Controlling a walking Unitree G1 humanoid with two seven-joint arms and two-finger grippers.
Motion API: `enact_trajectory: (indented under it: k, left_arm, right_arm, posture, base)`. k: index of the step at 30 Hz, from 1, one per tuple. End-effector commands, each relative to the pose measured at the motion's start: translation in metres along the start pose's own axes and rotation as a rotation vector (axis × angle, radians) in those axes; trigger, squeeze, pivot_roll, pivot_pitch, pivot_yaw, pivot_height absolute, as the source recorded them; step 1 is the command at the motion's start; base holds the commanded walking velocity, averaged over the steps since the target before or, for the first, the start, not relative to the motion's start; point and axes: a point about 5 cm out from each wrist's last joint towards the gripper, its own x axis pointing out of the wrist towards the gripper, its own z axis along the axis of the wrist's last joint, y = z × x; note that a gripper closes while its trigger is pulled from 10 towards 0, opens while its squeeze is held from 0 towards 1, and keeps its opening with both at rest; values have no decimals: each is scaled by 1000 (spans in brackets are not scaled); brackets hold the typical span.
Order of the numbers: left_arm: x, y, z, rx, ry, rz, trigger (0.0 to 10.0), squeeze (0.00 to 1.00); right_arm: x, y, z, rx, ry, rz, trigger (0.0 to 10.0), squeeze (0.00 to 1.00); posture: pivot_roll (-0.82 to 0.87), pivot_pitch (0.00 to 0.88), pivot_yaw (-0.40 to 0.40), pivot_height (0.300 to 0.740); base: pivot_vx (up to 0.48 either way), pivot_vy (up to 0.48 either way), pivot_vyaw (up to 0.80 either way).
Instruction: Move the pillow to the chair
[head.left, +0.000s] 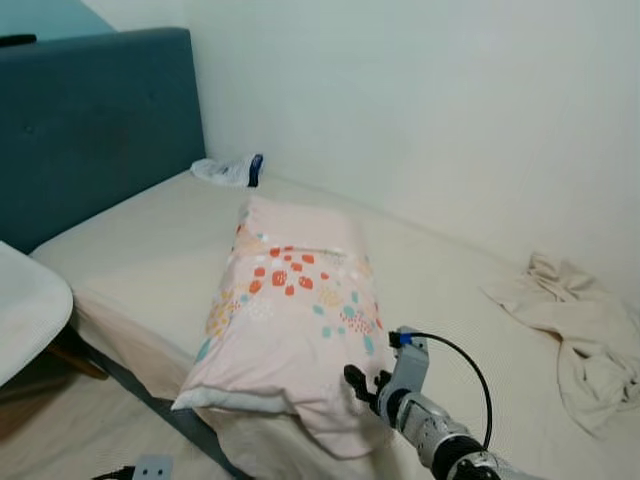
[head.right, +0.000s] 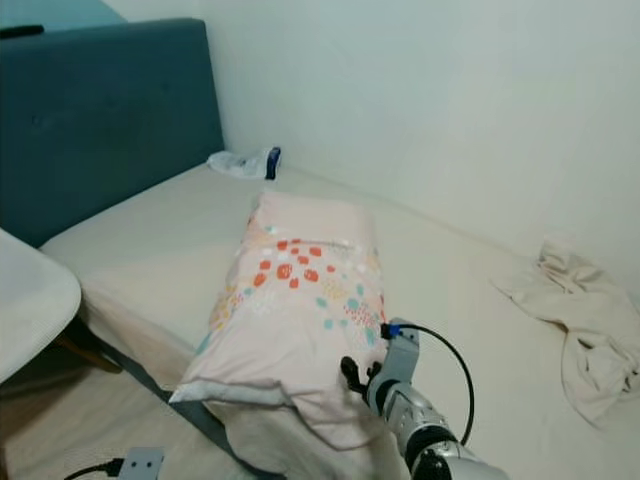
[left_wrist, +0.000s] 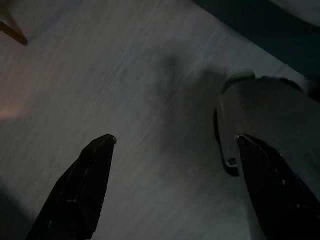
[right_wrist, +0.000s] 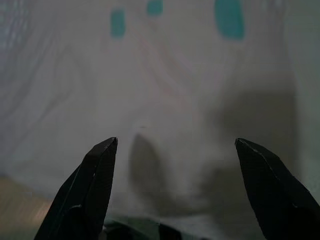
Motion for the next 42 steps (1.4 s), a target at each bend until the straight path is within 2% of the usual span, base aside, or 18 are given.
enact_trajectory:
  k: [1, 7, 13, 20, 24, 28, 35, 40, 42]
  left_arm:
    - [-2, -1, -14, 21, 57, -9, 10000, 0]
    - [-2, -1, -14, 20, 56, -12, 10000, 0]
    - [-4, 0, -18, 30, 62, -14, 10000, 0]
    - [-5, 2, -23, 37, 72, -10, 10000, 0]
    - [-5, 2, -24, 43, 73, -13, 10000, 0]
    - [-5, 3, -25, 54, 73, -17, 10000, 0]
    - [-6, 6, -27, 86, 59, -27, 10000, 0]
    - [-9, 11, -34, 111, 53, -34, 10000, 0]
    - [-12, 15, -42, 127, 65, -34, 10000, 0]
  right_arm:
    - [0, 0, -3, 4, -1, 2, 10000, 0]
    - [-2, -3, -4, 17, -8, -9, 10000, 0]
    - [-3, -9, 7, 107, -68, -20, 10000, 0]
    - [-3, -10, 14, 128, -104, -43, 10000, 0]
    - [-4, -15, 22, 221, -158, -44, 10000, 0]
    - [-5, -17, 26, 263, -184, -38, 10000, 0]
    - [-11, -36, 26, 363, -221, -129, 10000, 0]
    - [-14, -42, 26, 396, -239, -145, 10000, 0]
    - [-15, -43, 24, 409, -232, -145, 10000, 0]
  posture:
    - [148, 0, -72, 641]
    - [149, 0, -71, 641]
    - [155, 0, -64, 641]
    - [162, 0, -62, 641]
    - [163, 0, -53, 641]
    - [163, 0, -47, 641]
    - [192, 0, -18, 641]
    - [213, 34, 2, 641]
    - [233, 86, 21, 641]
  base:
    - [0, 0, 0]
    - [0, 0, 0]
    - [0, 0, 0]
    - [0, 0, 0]
    - [0, 0, 0]
    - [0, 0, 0]
    - [0, 0, 0]
    - [0, 0, 0]
    - [0, 0, 0]
